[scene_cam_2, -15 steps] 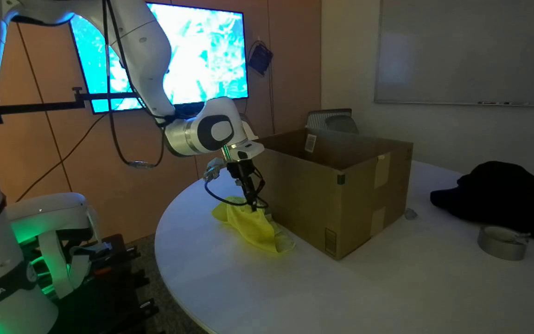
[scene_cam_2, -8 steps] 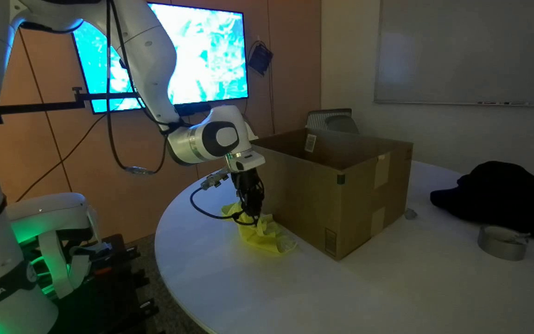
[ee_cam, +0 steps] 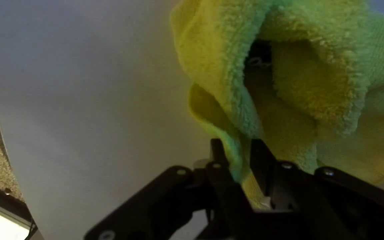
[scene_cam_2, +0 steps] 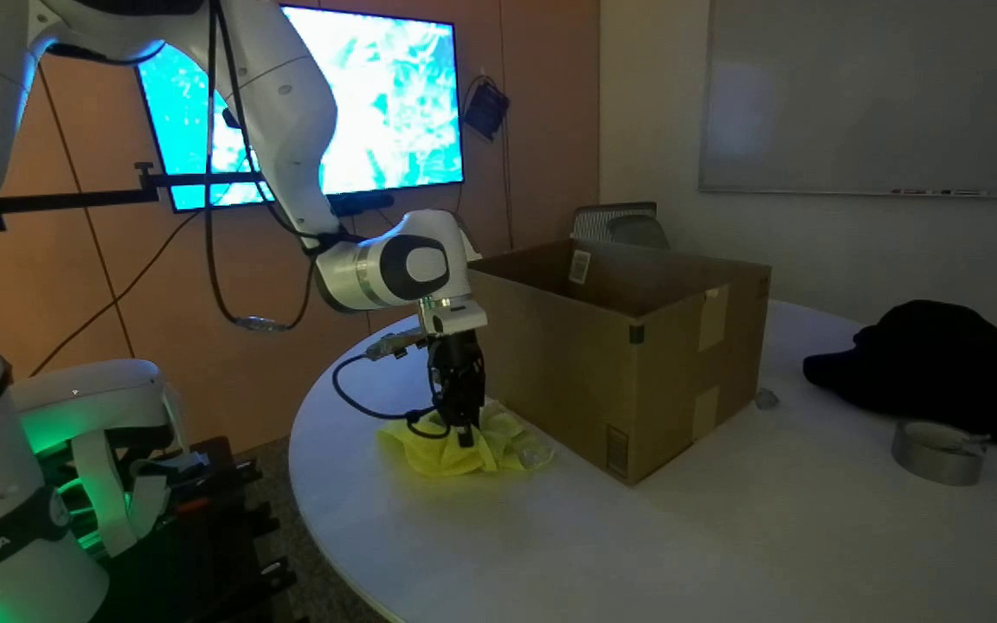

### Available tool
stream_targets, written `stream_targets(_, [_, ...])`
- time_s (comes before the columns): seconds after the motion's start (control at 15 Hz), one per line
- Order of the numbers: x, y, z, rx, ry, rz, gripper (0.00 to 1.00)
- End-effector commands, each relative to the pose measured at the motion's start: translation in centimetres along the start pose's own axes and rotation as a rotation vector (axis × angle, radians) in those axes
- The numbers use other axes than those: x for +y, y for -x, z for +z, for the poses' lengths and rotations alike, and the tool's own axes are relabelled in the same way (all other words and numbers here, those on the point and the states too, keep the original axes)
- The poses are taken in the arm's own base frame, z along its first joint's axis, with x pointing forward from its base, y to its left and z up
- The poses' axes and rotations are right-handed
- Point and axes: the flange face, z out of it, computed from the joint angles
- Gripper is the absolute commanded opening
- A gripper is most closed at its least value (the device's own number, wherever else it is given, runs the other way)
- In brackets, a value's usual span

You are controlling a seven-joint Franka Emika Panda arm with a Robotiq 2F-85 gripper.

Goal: Put the marker on the yellow crop, wrap the marker up with the yellow cloth and put them in the box

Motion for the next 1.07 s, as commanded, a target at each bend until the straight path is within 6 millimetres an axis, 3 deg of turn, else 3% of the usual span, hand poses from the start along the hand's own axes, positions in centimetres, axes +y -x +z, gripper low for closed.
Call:
stream_targets(0.0, [-0.6, -0.1, -0.7, -0.008, -0.019, 0.023, 0.60])
stream_targets(0.33, [-1.4, 0.3, -2.8, 0.025, -0.068, -0.007, 0.97])
stream_targets(0.4, [-1.5, 0.5, -3.5, 0.032, -0.088, -0.019, 1.00])
stream_targets(0.73, [-1.3, 3.4, -7.0, 0.061, -0.265, -0.218, 1.00])
stream_targets(1.0, [-0.2, 5.8, -7.0, 0.049, -0.330, -0.392, 1.00])
